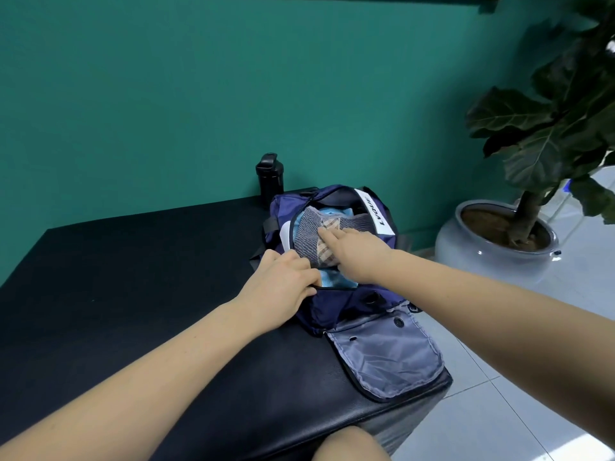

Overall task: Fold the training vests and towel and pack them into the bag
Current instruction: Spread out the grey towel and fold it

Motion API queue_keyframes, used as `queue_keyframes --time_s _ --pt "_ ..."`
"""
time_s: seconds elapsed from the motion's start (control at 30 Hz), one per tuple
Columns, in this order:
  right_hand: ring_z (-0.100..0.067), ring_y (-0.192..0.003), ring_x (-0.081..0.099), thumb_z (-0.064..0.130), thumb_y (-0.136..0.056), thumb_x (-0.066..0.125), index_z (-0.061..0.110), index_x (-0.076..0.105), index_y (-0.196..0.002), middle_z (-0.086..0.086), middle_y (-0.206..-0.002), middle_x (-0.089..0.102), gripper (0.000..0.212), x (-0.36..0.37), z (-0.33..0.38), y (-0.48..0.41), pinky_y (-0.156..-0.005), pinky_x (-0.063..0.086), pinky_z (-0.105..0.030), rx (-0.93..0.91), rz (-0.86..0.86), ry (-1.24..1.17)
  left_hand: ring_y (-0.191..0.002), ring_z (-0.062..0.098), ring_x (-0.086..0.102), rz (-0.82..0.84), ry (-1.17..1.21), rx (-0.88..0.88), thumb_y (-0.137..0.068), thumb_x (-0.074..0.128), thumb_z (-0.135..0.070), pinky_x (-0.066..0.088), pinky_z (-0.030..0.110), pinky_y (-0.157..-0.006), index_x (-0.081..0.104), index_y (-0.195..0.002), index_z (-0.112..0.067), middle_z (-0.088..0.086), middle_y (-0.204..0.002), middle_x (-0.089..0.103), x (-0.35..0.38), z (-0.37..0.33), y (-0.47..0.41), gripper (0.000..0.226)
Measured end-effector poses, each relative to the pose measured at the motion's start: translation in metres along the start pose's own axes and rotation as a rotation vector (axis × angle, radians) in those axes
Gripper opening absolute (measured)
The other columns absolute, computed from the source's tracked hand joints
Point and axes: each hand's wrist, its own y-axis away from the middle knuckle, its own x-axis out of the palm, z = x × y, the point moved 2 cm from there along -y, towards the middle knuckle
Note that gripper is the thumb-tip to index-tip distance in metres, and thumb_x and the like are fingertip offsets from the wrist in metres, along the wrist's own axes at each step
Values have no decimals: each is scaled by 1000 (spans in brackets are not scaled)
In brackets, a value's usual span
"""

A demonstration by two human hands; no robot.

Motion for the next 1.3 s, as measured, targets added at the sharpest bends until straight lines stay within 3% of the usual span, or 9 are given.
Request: queue_keyframes --time_s 0.13,0.27,0.4,0.6,0.7,0.8,1.0,1.17,1.3 --pt "-31 -134 55 5 -89 52 21 38 -158 -5 -153 55 72 -1 0 7 -96 54 -47 -188 -237 -172 -102 17 54 0 -2 -3 -103 63 -39 39 41 -88 68 -105 -33 -12 -97 61 -3 2 0 8" --pt "-20 -163 14 8 -99 46 33 17 -169 9 -177 13 80 25 -1 23 -128 24 -51 -381 -33 -21 -104 15 54 20 -6 -22 -103 61 -39 40 41 -92 67 -106 -37 -15 -100 63 -8 9 2 7" --pt "-22 -164 -4 27 -105 48 40 -7 -168 7 -177 -13 84 21 -6 34 -132 8 -52 -331 81 52 -105 13 52 28 15 -7 -103 62 -36 38 39 -90 65 -104 -37 -15 -99 61 -11 4 2 3" --pt "-28 -155 31 34 -94 74 33 19 -169 -5 -175 19 93 -1 -22 31 -123 35 -44 -243 49 36 -110 11 47 69 24 -9 -106 56 -36 33 36 -93 60 -108 -36 -16 -106 57 -16 7 -1 4" --pt "-33 -117 59 29 -89 78 18 46 -145 -9 -134 55 65 1 -32 37 -86 57 -47 -233 -153 189 -108 10 44 68 22 -20 -108 53 -36 31 35 -88 56 -106 -37 -17 -106 53 -21 12 -1 3" --pt "-27 -81 61 23 -81 86 18 47 -120 -6 -103 56 55 7 -37 44 -52 44 -39 -176 -223 293 -106 12 44 82 48 -50 -108 53 -35 28 34 -84 56 -105 -37 -16 -108 49 -23 15 -6 5" --pt "-33 -94 64 -5 -88 66 23 27 -163 -11 -135 51 89 -1 -41 54 -53 35 -41 -64 -2 398 -107 14 47 130 138 9 -103 56 -27 38 37 -86 58 -101 -34 -15 -114 44 -20 1 -17 7" --pt "-34 -95 70 -3 -96 54 20 41 -156 -8 -117 66 66 5 -36 55 -68 54 -43 -128 83 459 -102 14 48 166 36 50 -93 60 -48 32 39 -82 51 -104 -36 -15 -101 54 -15 -17 -14 19" --pt "-31 -100 70 3 -99 51 25 48 -150 -3 -111 70 55 -4 -40 60 -78 46 -38 -130 62 490 -91 18 48 165 50 -23 -91 72 -58 36 39 -87 45 -121 -31 -16 -87 47 -9 -28 -23 49"
